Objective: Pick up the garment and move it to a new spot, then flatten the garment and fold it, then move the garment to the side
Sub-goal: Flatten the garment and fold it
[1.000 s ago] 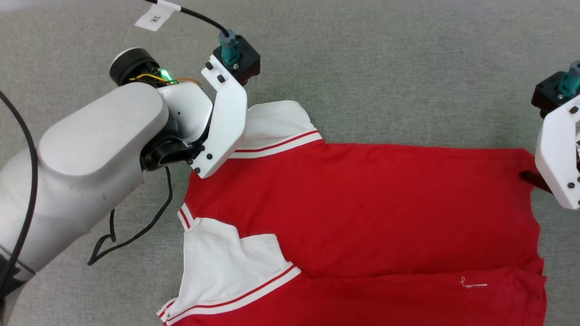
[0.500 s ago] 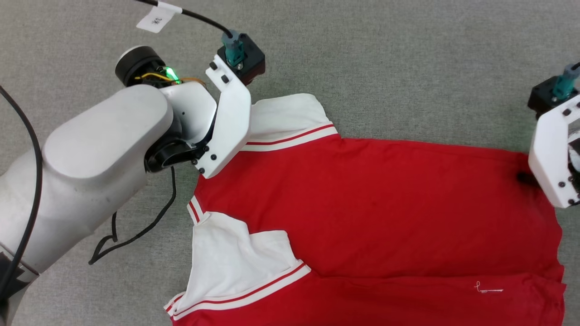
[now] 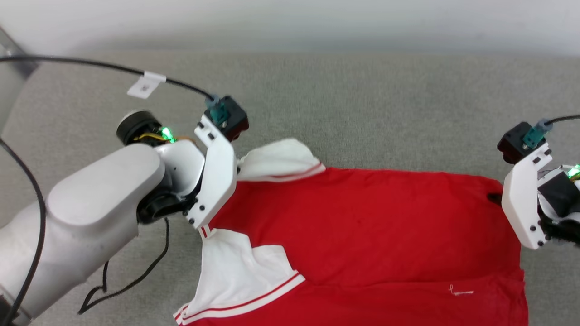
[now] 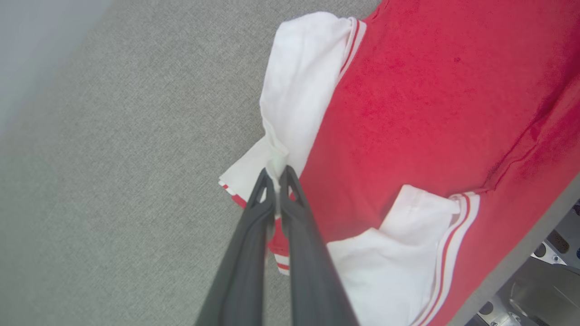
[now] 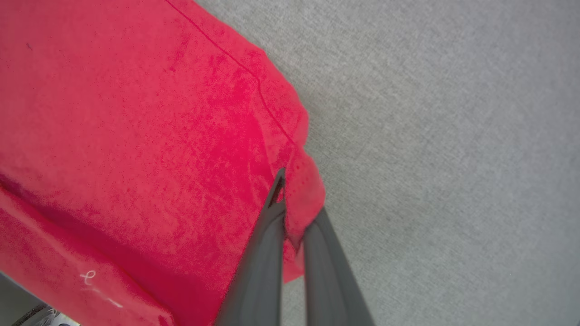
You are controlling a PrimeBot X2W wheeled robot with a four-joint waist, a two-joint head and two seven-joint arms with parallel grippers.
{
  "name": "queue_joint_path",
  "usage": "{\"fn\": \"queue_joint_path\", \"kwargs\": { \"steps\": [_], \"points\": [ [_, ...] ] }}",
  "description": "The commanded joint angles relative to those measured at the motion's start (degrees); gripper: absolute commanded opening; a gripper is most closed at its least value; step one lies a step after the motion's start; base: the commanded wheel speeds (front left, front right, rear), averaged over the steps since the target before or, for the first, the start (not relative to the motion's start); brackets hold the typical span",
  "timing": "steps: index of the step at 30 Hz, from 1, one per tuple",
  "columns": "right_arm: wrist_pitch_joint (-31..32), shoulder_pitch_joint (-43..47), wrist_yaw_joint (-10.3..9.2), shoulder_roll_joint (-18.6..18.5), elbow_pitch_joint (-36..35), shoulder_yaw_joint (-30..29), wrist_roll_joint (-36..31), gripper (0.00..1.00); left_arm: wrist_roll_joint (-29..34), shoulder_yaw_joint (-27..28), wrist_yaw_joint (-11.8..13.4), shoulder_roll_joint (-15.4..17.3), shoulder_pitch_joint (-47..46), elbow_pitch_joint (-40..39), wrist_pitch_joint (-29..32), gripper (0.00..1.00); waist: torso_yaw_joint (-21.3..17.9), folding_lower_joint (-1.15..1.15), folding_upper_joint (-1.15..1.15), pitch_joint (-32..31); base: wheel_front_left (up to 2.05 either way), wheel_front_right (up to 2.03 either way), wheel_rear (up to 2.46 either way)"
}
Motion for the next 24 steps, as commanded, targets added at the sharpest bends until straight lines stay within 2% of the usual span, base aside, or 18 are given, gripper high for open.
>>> {"fn": "queue_joint_path", "kwargs": {
  "steps": [1,6,14,18,19,24],
  "points": [
    [-1.2,0.9,-0.02,-0.2,0.0,0.1,0.5,0.0,-0.1,0.1,0.0,0.7,1.1,-0.5,0.2,0.0,0.4,0.0,0.0,-3.4,0.0,0.0,0.0],
    [-6.0,4.6,-0.02,-2.0,-1.2,1.8,1.8,0.0,-0.3,0.0,0.0,3.4,4.7,-4.4,0.9,0.0,1.4,0.0,0.0,-7.2,0.0,0.0,0.0],
    [-10.0,11.6,-0.02,-5.1,-2.3,2.9,4.1,0.0,-0.1,0.1,0.0,6.9,13.2,-9.5,2.7,0.0,2.8,0.0,0.0,-10.8,0.0,0.0,0.0],
    [-10.9,15.5,-0.02,-6.5,-3.6,2.9,5.8,0.0,-0.6,0.1,0.0,8.0,17.9,-10.1,1.5,0.0,2.9,0.0,0.0,-11.5,0.0,0.0,0.0],
    [-11.4,17.8,-0.02,-6.8,-3.9,3.0,6.2,0.0,-1.8,0.1,0.5,8.2,21.6,-10.0,0.1,0.0,2.8,0.0,0.0,-11.4,0.0,0.0,0.0],
    [-11.9,21.0,-0.02,-4.6,-2.3,2.9,6.3,0.0,-1.4,0.1,0.9,7.5,26.6,-8.6,-1.8,0.0,2.7,0.0,0.0,-10.7,0.0,0.0,0.0]
  ]
}}
